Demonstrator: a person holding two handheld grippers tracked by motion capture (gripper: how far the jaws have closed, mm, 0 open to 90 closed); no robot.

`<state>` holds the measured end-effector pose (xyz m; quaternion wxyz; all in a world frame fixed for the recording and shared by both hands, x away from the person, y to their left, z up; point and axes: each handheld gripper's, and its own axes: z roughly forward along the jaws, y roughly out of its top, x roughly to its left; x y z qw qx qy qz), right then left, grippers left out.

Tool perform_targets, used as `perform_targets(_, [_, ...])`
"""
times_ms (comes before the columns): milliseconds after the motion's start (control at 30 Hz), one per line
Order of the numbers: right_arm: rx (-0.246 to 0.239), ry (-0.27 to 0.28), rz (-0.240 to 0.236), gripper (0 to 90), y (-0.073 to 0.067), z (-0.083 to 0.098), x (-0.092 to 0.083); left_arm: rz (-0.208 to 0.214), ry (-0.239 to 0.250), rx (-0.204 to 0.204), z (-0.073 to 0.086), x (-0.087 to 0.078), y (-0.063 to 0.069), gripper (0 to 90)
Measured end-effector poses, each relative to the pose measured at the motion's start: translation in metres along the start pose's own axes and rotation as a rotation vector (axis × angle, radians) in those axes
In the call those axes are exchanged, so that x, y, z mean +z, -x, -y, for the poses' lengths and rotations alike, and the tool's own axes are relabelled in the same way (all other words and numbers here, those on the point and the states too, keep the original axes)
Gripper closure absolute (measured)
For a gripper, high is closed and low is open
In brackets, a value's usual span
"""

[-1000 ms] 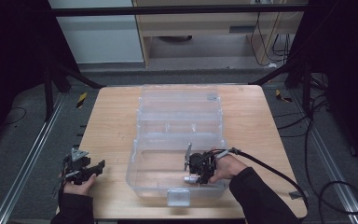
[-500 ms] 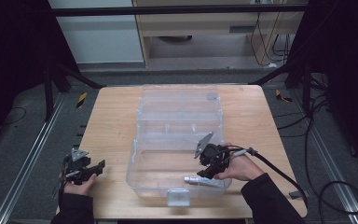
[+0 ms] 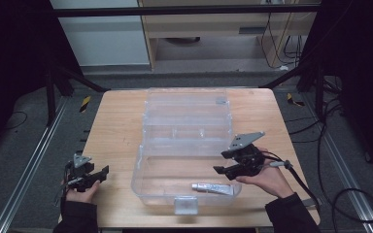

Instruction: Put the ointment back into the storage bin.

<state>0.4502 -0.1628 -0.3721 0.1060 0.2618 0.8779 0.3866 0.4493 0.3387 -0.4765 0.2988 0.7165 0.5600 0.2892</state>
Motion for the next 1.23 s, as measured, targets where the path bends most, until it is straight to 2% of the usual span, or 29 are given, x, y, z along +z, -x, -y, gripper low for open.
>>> perform_targets(167, [0.058, 0.093, 0.066, 34.1, 0.007, 0.012, -0.013, 0.011, 0.007, -0.003, -0.001, 0.000, 0.001, 42.6])
perform_targets(300, [0.126, 0.163, 0.125, 28.3, 0.015, 0.024, -0.021, 0.011, 0.014, -0.004, -0.001, -0.001, 0.001, 43.8])
perform_targets(467, [0.178, 0.238, 0.246, 21.1, 0.028, 0.043, -0.031, 0.015, 0.025, -0.016, -0.001, -0.003, 0.000, 46.8])
perform_targets(600, [0.242, 0.294, 0.301, 17.3, 0.040, 0.059, -0.037, 0.029, 0.039, -0.031, -0.002, -0.004, 0.000, 50.9])
perform_targets(700, [0.293, 0.300, 0.342, 15.8, 0.049, 0.073, -0.036, 0.033, 0.039, -0.027, -0.002, -0.003, -0.001, 53.7])
perform_targets(800, [0.322, 0.265, 0.372, 14.8, 0.058, 0.086, -0.031, 0.036, 0.040, -0.033, -0.003, -0.003, -0.001, 54.3])
perform_targets(967, [0.376, 0.259, 0.427, 14.6, 0.071, 0.107, -0.025, 0.021, 0.041, -0.035, -0.003, -0.002, 0.000, 49.9])
perform_targets(1100, [0.422, 0.247, 0.445, 14.2, 0.077, 0.121, -0.022, 0.003, 0.043, -0.029, -0.003, -0.002, -0.001, 45.6])
perform_targets(1233, [0.440, 0.243, 0.452, 13.4, 0.081, 0.128, -0.019, -0.005, 0.041, -0.022, -0.002, 0.000, -0.001, 42.0])
